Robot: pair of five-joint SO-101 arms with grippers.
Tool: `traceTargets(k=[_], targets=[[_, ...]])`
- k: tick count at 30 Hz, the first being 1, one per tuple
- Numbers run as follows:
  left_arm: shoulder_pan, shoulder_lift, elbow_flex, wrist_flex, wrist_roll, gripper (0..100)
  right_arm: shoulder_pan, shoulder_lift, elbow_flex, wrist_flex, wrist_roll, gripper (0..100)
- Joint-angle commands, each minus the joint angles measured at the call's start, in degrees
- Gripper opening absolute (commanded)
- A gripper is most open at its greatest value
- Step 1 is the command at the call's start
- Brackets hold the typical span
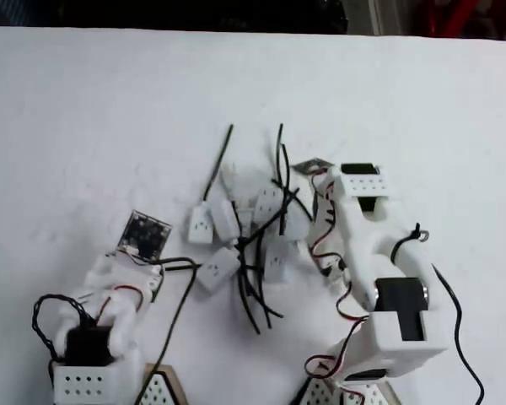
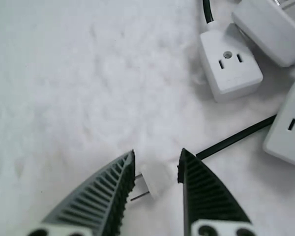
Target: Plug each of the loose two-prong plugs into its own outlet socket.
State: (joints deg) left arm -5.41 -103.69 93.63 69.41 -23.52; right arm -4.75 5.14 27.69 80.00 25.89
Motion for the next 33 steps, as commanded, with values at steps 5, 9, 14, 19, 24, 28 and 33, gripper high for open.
traceTargets(k=[5,9,14,19,24,28,33], targets=[[0.13,-0.84,-0.35,-1.23,-0.35,16,2.42,0.04,-5.45,5.14,-0.44,10.5],[0.13,-0.84,-0.35,-1.23,-0.35,16,2.33,1.19,-4.84,4.62,-0.44,10.5],[0.13,-0.84,-0.35,-1.23,-0.35,16,2.07,4.09,-4.84,4.35,-0.44,10.5],[0.13,-0.84,-0.35,-1.23,-0.35,16,2.07,6.02,-4.84,4.35,-0.35,10.2],[0.13,-0.84,-0.35,-1.23,-0.44,16,1.98,6.29,-4.84,4.35,-0.09,7.6],[0.13,-0.84,-0.35,-1.23,-0.44,16,1.10,5.93,-4.84,4.35,0.00,2.9],[0.13,-0.84,-0.35,-1.23,-0.44,16,1.36,2.59,-6.07,5.76,0.00,1.9]])
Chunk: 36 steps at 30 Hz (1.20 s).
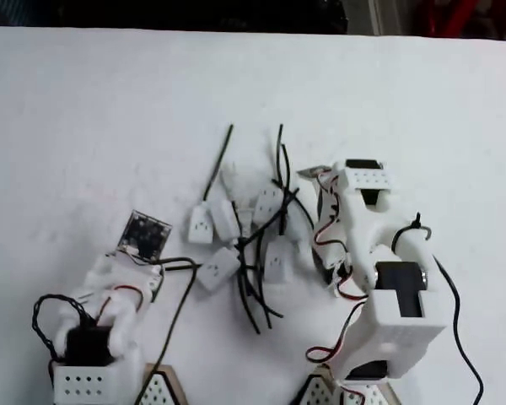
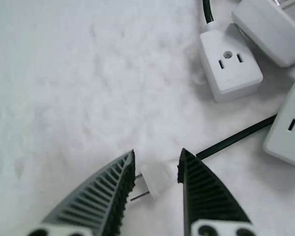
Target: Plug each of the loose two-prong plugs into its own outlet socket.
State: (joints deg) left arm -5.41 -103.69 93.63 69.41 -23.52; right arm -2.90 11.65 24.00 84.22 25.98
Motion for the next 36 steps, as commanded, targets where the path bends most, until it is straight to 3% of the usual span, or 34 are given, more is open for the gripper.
traceTargets(k=[1,6,13,24,36], targets=[[0.13,-0.84,-0.35,-1.23,-0.44,16,-0.48,-5.49,-2.37,2.33,-0.09,1.9],[0.13,-0.84,-0.35,-1.23,-0.44,16,0.13,-16.75,-2.37,7.16,3.16,1.9],[0.13,-0.84,-0.35,-1.23,-0.44,16,7.78,-32.75,-5.36,10.59,6.59,1.8],[0.13,-0.84,-0.35,-1.23,-0.26,16,15.52,-46.29,-9.76,13.67,10.55,1.8],[0.13,-0.84,-0.35,-1.23,-0.26,16,7.08,-39.16,2.90,12.62,10.02,5.7]])
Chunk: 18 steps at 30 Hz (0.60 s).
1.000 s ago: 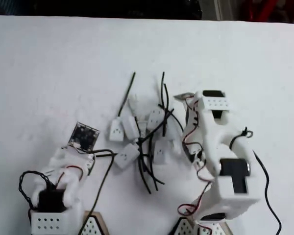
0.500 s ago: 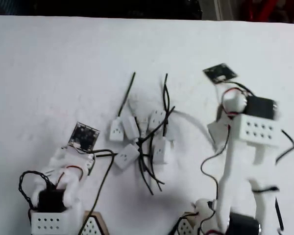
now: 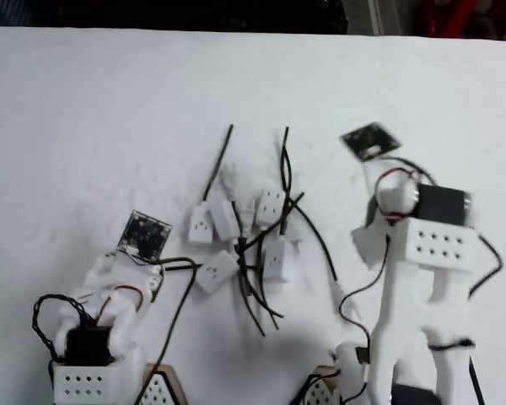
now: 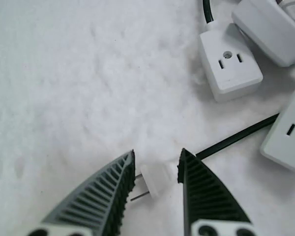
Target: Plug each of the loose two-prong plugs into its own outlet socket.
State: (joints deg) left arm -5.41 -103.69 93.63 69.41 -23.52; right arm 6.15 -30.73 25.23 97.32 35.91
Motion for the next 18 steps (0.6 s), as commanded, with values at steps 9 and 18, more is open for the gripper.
traceTargets(k=[9,18], targets=[[0.13,-0.84,-0.35,-1.41,-0.18,16,-5.14,22.81,4.84,-2.95,0.09,13.3],[0.13,-0.84,-0.35,-1.41,-0.35,16,-5.41,36.44,4.57,-8.66,0.09,13.3]])
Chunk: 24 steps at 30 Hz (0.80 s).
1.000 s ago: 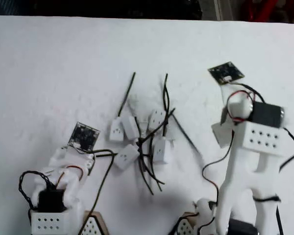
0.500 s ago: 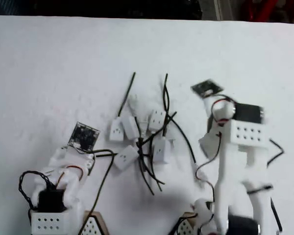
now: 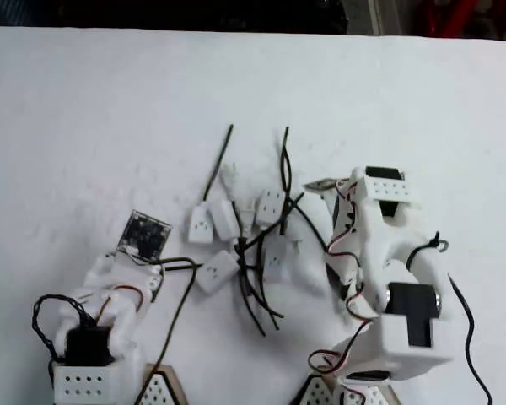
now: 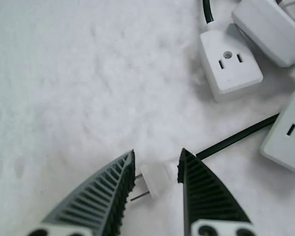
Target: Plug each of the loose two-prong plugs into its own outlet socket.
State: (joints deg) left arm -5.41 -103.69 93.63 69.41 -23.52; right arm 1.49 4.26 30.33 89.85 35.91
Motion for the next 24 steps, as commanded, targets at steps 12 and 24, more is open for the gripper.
traceTargets(k=[12,24], targets=[[0.13,-0.84,-0.26,-1.23,-0.44,16,-0.75,9.27,-0.62,-4.18,0.53,1.9],[0.13,-0.84,-0.26,-1.23,-0.44,16,2.07,-9.80,-4.66,-0.57,2.11,1.8]])
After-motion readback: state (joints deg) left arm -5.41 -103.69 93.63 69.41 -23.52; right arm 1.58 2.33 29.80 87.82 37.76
